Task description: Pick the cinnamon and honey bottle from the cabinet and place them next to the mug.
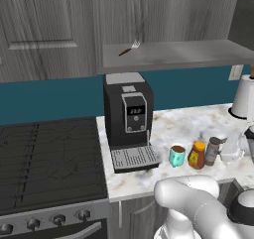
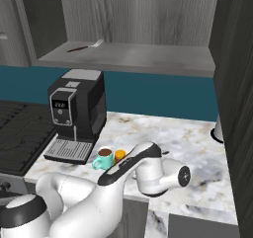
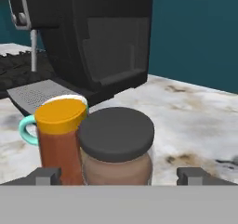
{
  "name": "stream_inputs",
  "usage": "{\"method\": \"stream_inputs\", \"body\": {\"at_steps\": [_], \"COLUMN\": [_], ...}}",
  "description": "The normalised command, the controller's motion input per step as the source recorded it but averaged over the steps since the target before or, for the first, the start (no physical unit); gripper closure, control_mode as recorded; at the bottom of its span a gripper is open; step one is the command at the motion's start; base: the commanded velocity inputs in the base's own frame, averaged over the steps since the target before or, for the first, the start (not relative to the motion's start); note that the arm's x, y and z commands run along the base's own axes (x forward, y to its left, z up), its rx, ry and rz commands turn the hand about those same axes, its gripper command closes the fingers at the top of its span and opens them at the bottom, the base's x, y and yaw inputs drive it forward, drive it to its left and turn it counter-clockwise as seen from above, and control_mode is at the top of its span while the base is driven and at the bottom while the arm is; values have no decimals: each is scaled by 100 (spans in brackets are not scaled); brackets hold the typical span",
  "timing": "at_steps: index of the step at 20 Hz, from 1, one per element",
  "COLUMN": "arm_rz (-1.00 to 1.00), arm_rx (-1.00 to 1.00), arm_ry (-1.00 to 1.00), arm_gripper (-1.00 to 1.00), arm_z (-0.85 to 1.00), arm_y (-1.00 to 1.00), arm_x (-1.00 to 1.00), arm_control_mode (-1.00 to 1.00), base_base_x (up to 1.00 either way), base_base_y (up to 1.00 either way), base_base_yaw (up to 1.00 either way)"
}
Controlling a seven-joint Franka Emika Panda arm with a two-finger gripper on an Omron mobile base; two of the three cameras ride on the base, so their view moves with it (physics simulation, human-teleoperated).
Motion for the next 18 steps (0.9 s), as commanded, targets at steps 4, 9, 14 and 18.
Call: {"method": "stream_inputs", "body": {"at_steps": [4,9,14,18], "arm_rz": [0,0,-3,-9], "arm_rx": [0,0,0,0], "arm_ry": [-14,-7,2,20], "arm_gripper": [-100,-100,-100,-100], "arm_z": [82,90,100,95], "arm_y": [2,12,28,54], "arm_x": [-23,-26,-18,-4], "arm_control_mode": [-100,-100,-100,-100], "base_base_x": [0,0,0,0], "base_base_y": [0,0,0,0], "base_base_yaw": [0,0,0,0]}}
